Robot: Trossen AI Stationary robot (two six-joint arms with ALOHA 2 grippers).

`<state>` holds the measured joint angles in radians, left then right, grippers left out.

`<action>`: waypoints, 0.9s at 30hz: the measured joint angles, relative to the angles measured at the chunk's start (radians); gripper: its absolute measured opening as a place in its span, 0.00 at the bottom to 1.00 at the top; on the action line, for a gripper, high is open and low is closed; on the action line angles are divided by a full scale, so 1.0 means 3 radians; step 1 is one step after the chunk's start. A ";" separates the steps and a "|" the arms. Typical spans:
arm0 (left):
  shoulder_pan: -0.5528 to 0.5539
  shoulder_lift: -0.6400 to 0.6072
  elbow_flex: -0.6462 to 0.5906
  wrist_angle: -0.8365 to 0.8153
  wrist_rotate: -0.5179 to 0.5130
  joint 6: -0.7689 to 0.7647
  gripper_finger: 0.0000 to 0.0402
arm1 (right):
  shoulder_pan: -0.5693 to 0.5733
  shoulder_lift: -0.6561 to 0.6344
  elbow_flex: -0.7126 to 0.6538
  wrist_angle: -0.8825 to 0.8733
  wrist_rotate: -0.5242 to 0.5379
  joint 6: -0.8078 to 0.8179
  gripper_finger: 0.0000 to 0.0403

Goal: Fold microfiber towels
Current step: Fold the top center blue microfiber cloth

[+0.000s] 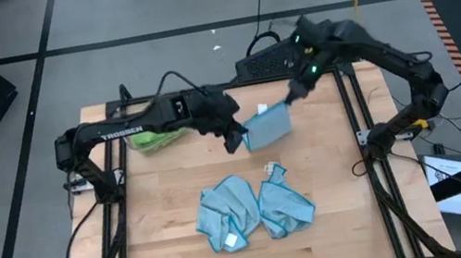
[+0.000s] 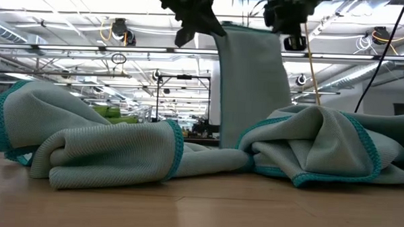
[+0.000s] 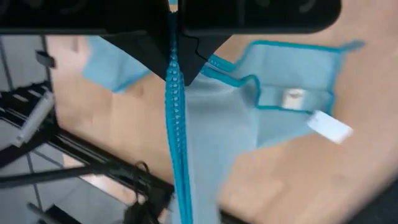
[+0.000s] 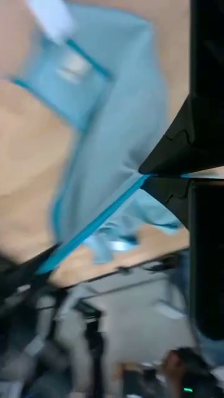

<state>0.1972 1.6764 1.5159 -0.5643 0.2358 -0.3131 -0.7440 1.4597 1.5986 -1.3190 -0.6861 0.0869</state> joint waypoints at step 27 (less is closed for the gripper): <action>-0.0091 0.0041 -0.1139 0.0968 -0.0963 -0.0129 0.01 | 0.0512 -0.0426 -0.2394 0.2615 0.0384 0.1050 0.00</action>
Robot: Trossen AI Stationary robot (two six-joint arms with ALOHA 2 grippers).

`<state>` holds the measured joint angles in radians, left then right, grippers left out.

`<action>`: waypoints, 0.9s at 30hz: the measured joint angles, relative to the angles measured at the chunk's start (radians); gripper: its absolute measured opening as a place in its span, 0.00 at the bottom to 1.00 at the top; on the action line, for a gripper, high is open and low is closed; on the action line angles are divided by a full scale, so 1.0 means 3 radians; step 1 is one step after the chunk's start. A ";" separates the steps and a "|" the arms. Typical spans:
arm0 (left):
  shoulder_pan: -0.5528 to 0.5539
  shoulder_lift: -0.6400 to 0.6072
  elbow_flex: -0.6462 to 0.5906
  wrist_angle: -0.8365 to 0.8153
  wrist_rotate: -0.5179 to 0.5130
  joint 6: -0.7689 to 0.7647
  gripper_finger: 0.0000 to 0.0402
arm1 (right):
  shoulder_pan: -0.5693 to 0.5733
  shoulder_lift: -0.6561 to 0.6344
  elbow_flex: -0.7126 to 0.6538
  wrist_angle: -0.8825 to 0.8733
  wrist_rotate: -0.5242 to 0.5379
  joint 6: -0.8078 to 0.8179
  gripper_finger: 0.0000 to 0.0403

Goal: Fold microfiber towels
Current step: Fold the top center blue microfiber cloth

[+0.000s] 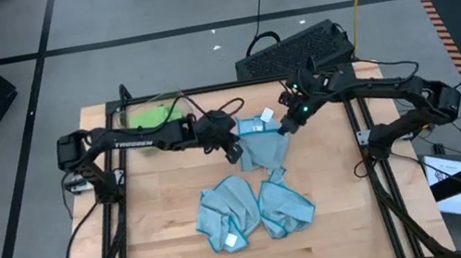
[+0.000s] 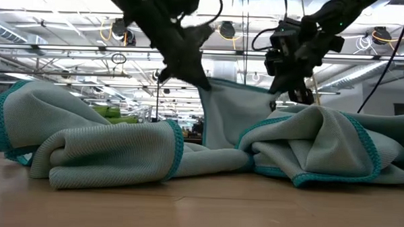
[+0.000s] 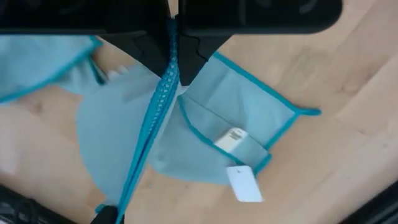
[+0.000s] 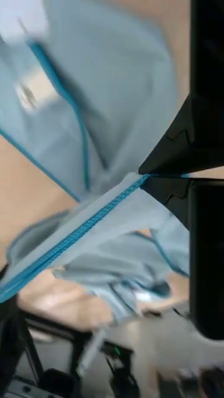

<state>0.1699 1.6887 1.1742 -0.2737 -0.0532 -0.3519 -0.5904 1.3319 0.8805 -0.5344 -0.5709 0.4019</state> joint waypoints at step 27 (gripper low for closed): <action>0.0424 -0.0261 0.0359 0.0901 0.0351 0.0369 0.01 | -0.0694 -0.0708 0.0604 -0.0314 0.0193 -0.0164 0.00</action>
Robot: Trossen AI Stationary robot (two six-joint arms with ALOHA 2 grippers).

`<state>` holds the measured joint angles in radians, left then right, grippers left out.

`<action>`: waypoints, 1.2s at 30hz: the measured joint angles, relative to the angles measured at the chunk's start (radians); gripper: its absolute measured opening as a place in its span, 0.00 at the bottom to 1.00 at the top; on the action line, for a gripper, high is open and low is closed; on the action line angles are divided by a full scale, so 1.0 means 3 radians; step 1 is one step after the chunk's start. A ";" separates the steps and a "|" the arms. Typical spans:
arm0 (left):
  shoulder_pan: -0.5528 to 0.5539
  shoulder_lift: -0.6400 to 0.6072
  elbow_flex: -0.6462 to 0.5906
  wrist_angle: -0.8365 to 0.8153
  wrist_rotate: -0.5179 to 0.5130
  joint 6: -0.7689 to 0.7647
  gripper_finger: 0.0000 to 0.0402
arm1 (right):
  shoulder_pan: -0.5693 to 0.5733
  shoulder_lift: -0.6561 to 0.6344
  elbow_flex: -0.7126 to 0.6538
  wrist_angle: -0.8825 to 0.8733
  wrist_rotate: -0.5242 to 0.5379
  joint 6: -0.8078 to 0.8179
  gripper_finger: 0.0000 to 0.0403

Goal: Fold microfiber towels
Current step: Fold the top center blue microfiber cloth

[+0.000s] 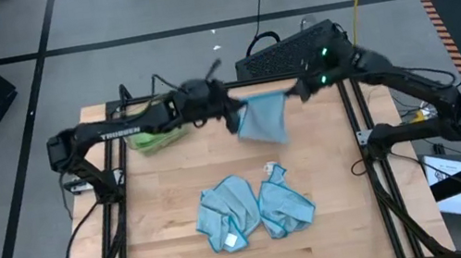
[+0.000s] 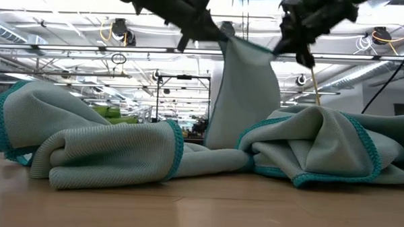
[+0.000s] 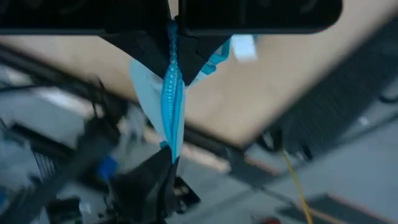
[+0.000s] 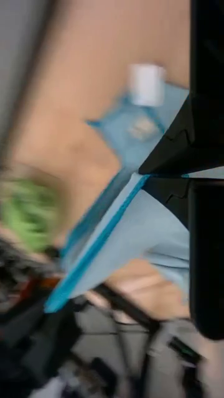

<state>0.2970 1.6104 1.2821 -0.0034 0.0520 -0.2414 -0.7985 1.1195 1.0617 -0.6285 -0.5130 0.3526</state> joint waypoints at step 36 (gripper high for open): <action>-0.0362 0.0017 0.0318 -0.1117 0.0305 -0.0332 0.01 | 0.0198 0.0530 0.0839 -0.1675 -0.0550 -0.0576 0.00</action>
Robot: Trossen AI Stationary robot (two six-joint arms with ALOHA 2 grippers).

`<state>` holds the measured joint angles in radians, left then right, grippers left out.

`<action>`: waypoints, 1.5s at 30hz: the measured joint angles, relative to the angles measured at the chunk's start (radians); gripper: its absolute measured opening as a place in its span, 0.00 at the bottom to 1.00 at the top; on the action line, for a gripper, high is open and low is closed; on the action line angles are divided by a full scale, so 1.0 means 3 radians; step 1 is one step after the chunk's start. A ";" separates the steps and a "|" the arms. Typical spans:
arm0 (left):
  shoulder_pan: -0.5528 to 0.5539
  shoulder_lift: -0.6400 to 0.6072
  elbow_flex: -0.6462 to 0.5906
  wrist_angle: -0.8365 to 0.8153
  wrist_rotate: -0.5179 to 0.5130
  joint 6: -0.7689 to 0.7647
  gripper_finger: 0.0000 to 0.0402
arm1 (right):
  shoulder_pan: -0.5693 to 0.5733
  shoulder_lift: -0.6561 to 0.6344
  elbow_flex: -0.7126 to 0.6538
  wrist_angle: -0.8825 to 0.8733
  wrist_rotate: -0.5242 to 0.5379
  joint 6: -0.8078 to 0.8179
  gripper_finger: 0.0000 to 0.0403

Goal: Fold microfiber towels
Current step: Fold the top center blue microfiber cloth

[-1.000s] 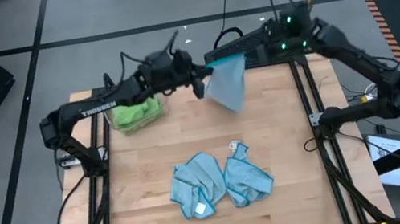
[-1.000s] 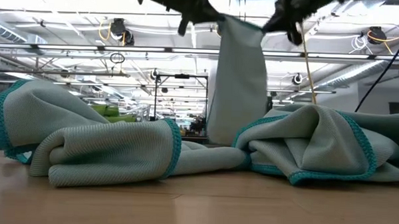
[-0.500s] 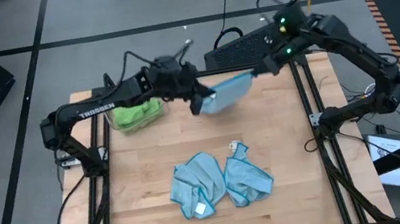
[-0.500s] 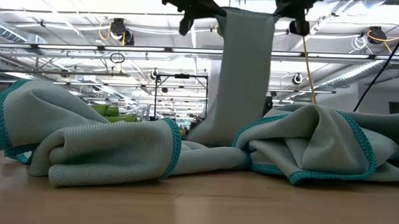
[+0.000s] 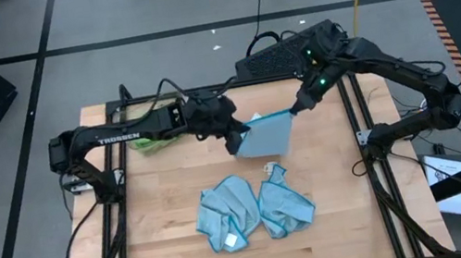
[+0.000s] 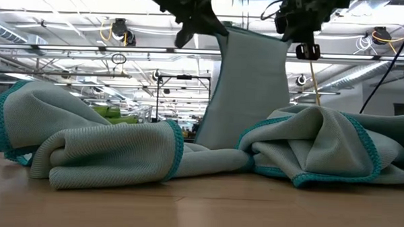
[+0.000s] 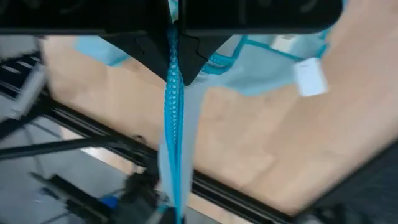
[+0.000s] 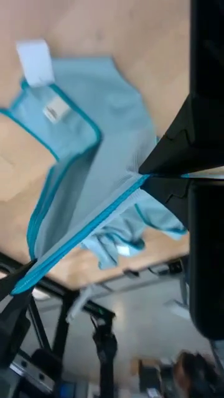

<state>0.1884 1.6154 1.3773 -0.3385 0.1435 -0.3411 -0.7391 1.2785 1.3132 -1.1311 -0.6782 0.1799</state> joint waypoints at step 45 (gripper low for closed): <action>-0.0316 -0.0006 -0.0062 -0.0238 -0.0160 -0.0303 0.02 | 0.0325 -0.0292 -0.0191 -0.0098 -0.0097 0.0304 0.00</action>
<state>0.0935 1.6135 1.3588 -0.4100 0.0956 -0.4318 -0.6416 1.1909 1.2560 -1.1606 -0.7072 0.2710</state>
